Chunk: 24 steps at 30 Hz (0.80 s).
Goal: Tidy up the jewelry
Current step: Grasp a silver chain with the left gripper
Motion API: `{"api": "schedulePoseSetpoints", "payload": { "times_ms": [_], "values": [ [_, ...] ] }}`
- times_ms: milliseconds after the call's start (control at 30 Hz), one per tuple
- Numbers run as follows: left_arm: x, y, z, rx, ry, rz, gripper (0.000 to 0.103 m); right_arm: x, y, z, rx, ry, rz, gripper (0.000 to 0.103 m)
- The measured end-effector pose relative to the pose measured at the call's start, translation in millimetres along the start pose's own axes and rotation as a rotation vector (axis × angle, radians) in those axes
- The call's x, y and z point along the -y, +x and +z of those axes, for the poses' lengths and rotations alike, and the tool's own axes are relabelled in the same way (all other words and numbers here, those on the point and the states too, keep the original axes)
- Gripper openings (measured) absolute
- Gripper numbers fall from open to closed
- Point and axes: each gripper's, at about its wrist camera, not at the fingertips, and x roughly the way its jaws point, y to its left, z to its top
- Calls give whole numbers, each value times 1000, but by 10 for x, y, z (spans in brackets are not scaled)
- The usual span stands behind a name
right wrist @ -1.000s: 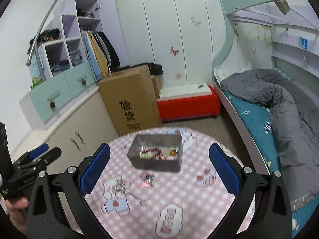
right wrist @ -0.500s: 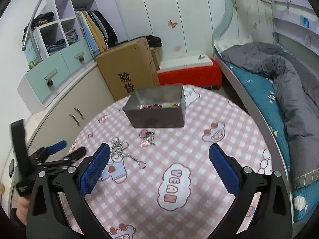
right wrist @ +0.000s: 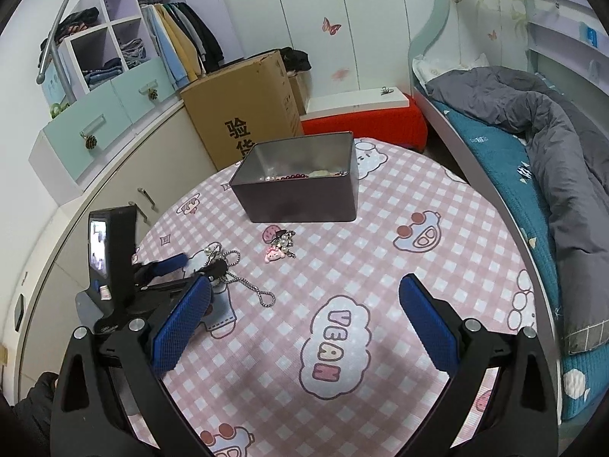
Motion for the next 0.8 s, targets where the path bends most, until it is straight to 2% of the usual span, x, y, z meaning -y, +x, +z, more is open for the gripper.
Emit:
{"api": "schedulePoseSetpoints", "payload": {
  "times_ms": [67, 267, 600, 667, 733, 767, 800],
  "values": [
    [10, -38, -28, -15, 5, -59, 17, -23, 47, 7, -9, -4, 8, 96],
    [-147, -156, -147, -3, -22, -118, 14, -179, 244, 35, -40, -42, 44, 96],
    [-455, -414, -231, 37, -62, -124, 14, -376, 541, 52, -96, -81, 78, 96],
    [-436, -460, -220, 42, -39, -153, 16, -395, 573, 34, -105, -83, 83, 96],
    [-389, -471, -190, 49, -16, -147, 18, -402, 591, 23, -110, -83, 82, 96],
    [-349, -453, -175, 46, -4, -142, 23, -400, 596, 16, -112, -81, 82, 96],
    [-315, -432, -156, 40, 5, -133, 48, -397, 594, 19, -112, -78, 81, 96]
  ]
}}
